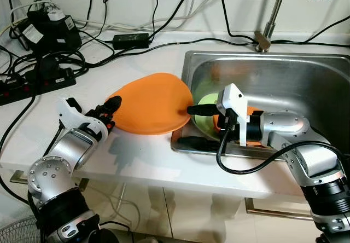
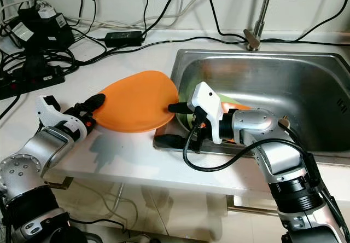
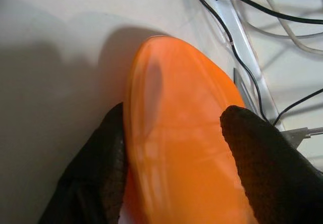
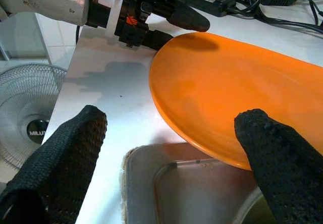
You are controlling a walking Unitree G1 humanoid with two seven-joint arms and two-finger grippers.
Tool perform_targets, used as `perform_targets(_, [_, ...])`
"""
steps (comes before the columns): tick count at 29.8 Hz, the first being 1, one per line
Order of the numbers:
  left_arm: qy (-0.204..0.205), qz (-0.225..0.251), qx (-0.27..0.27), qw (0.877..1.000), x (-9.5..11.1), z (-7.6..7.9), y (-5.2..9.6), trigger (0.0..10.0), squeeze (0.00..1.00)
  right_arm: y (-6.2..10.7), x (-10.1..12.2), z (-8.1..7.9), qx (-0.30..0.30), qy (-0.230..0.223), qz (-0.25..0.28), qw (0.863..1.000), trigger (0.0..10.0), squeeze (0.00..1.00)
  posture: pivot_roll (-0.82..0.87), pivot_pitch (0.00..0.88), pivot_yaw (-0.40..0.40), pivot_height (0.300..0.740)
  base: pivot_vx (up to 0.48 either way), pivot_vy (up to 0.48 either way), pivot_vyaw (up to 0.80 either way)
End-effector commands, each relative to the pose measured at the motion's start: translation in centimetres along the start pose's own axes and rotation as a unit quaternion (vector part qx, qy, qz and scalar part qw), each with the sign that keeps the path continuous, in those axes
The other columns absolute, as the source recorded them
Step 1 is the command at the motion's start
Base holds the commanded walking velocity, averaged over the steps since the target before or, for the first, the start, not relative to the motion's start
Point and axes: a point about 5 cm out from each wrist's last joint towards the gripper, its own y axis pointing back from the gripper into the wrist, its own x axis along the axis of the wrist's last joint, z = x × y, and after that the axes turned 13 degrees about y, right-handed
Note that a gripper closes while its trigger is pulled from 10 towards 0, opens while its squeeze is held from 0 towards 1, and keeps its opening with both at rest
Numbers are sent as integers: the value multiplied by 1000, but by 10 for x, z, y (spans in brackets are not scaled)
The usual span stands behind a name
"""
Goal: Kitchen organization
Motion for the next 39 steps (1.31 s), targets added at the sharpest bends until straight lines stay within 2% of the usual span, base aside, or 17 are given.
perform_targets(1, [8,-9,9,1000,-2,-2,-1,0,0,-2,4,0,4,8,5,1000,10000,0,0,24,93,740,0,0,0])
perform_targets(20, [30,1,1,1000,-5,5,1,0,0,-3,2,0,4,11,0,1000,10000,0,-1,23,89,740,0,0,0])
perform_targets(28, [37,7,5,999,3,-2,0,0,0,-3,1,0,4,12,0,1000,10000,0,2,22,88,740,0,0,0])
perform_targets(29, [30,29,12,999,8,-4,-1,0,0,-4,1,1,3,13,0,1000,10000,0,2,22,89,740,0,0,0])
perform_targets(39, [21,46,1,999,15,-2,-1,0,0,-4,0,2,0,14,-1,1000,10000,0,1,20,91,740,0,0,0])
